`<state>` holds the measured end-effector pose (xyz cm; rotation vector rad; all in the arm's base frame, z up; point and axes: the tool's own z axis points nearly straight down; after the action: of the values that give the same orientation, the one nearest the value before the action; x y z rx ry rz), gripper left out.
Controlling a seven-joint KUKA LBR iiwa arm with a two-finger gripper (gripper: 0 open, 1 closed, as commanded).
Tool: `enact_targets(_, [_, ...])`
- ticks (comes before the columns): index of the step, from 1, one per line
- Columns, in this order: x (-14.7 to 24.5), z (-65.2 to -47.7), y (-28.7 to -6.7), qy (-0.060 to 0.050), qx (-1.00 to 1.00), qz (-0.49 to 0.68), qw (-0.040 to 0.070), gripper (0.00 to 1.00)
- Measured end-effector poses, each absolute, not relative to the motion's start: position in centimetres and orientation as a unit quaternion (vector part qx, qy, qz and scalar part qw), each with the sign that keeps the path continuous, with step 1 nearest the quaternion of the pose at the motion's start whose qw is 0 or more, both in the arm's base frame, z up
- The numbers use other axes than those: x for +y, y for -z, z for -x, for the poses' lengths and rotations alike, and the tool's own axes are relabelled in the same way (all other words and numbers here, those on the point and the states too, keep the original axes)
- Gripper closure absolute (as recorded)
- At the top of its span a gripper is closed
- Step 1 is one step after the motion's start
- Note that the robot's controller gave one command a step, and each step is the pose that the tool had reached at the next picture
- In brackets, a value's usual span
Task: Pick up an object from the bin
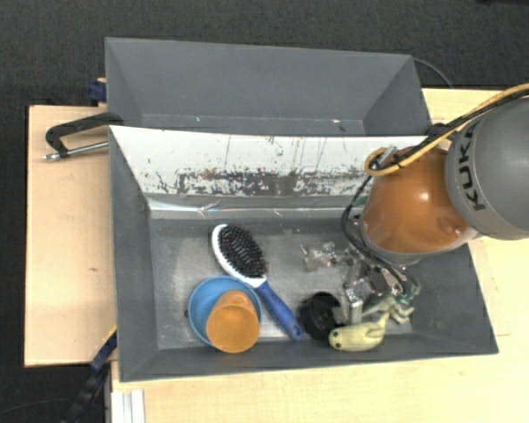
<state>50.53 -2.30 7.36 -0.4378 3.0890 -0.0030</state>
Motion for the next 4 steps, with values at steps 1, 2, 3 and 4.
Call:
enact_targets(1, [-2.3,-50.1,-7.2,0.000,0.990,0.140,0.003,1.00])
enact_targets(2, [-2.3,-50.3,-7.2,0.000,0.990,0.140,0.007,0.00])
enact_targets(3, [-2.3,-50.1,-7.2,0.000,0.990,0.140,0.003,1.00])
enact_targets(4, [2.0,-50.2,-7.3,0.000,0.997,-0.073,0.003,1.00])
